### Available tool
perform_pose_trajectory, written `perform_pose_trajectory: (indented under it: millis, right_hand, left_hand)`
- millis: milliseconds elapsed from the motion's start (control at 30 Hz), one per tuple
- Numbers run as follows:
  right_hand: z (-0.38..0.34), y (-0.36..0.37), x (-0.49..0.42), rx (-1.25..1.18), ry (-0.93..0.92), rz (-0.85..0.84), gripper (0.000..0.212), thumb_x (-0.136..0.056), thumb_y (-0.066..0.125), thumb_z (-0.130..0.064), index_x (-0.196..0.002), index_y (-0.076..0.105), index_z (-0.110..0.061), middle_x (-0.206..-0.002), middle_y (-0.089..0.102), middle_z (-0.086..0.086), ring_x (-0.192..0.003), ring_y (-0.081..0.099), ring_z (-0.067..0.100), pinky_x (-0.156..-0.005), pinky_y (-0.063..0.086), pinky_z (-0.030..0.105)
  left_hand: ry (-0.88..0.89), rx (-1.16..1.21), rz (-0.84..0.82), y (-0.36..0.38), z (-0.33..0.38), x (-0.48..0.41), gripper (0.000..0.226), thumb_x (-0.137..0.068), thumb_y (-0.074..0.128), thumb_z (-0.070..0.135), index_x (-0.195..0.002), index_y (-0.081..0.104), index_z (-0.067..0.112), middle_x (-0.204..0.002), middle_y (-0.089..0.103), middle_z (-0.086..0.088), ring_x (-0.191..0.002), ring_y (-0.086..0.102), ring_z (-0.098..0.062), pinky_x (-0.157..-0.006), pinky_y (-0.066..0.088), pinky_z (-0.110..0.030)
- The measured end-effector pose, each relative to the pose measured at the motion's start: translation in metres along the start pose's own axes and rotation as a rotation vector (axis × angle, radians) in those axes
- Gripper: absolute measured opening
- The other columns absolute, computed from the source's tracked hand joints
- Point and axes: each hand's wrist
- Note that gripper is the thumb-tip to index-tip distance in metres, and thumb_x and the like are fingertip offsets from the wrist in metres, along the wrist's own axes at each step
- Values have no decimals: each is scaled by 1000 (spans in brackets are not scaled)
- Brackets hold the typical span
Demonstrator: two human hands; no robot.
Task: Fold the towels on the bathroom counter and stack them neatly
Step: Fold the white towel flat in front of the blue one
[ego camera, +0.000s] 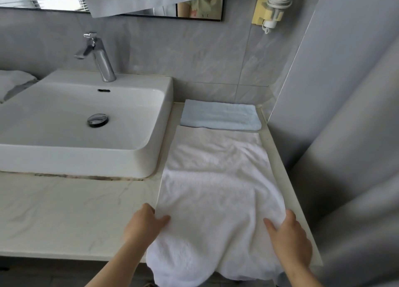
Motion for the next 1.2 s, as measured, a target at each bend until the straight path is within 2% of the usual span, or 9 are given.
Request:
perform_pose_trajectory:
  millis: [167, 267, 400, 600, 800, 933, 1000, 1100, 1200]
  right_hand:
    - [-4, -6, -6, -86, 67, -150, 34, -94, 44, -47, -95, 44, -14, -86, 55, 3, -78, 54, 24, -68, 42, 32]
    - [-7, -12, -20, -343, 63, -257, 26, -95, 50, -35, -88, 51, -9, -83, 55, 5, -78, 53, 24, -73, 43, 34]
    - [-16, -29, -32, -630, 79, -214, 28, -91, 58, -27, -77, 55, -2, -81, 57, 13, -72, 53, 25, -67, 41, 33]
    - [-32, -46, -53, -944, 162, -130, 31, -89, 63, -21, -71, 54, 2, -72, 55, 14, -65, 50, 24, -59, 37, 28]
    - [-49, -40, -69, -1105, 180, -117, 14, -90, 60, -14, -95, 62, -1, -85, 61, 7, -81, 56, 22, -76, 46, 33]
    - [-47, -16, -73, -1026, 88, -314, 28, -88, 58, -5, -116, 57, -10, -113, 63, 12, -99, 60, 29, -94, 48, 43]
    - [-43, -5, -70, -848, 27, -338, 48, -85, 62, -9, -130, 47, -15, -124, 58, 11, -107, 57, 30, -96, 46, 44]
    - [-38, 5, -60, -410, -50, -155, 79, -79, 71, -24, -144, 27, -23, -141, 43, 8, -122, 45, 35, -101, 39, 45]
    - [-38, 7, -35, -11, -145, 157, 81, -75, 73, -26, -143, 29, -24, -145, 32, 13, -123, 39, 35, -98, 34, 45]
  left_hand:
    - [37, 146, -76, -4, -6, -6, 32, -86, 63, 28, -67, 43, 12, -67, 49, -2, -60, 45, -15, -53, 33, -24]
    - [33, 423, -139, -13, -3, -15, 24, -85, 66, 21, -77, 54, 1, -77, 59, -14, -69, 55, -24, -63, 45, -32]
    - [49, 681, -173, -29, 11, -27, 22, -88, 64, 16, -94, 59, -5, -91, 64, -16, -81, 60, -26, -81, 53, -42]
    - [2, 1032, -129, -46, 41, -42, 10, -92, 59, 14, -89, 60, 4, -88, 63, -14, -78, 59, -25, -76, 50, -34]
    - [-94, 1249, 9, -39, 70, -59, 7, -91, 58, 8, -98, 60, 8, -79, 59, -8, -69, 55, -19, -72, 49, -33]
    - [33, 888, 49, -20, 67, -69, 26, -88, 51, -1, -110, 59, 9, -94, 63, -13, -75, 60, -26, -67, 51, -33]
    - [129, 514, 96, -8, 59, -70, 52, -86, 59, 9, -136, 43, 11, -125, 55, -16, -107, 56, -34, -88, 49, -40]
    - [229, -3, 260, 5, 52, -55, 86, -83, 67, 25, -149, 11, 16, -148, 23, -10, -134, 31, -30, -107, 31, -37]
    - [407, -241, 488, 12, 46, -36, 97, -64, 81, 22, -145, 27, 24, -136, 39, -12, -119, 44, -33, -96, 40, -43]
Point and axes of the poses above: each hand's wrist, its own x-axis away from the middle knuckle, its own y-axis out of the palm, z = x × y
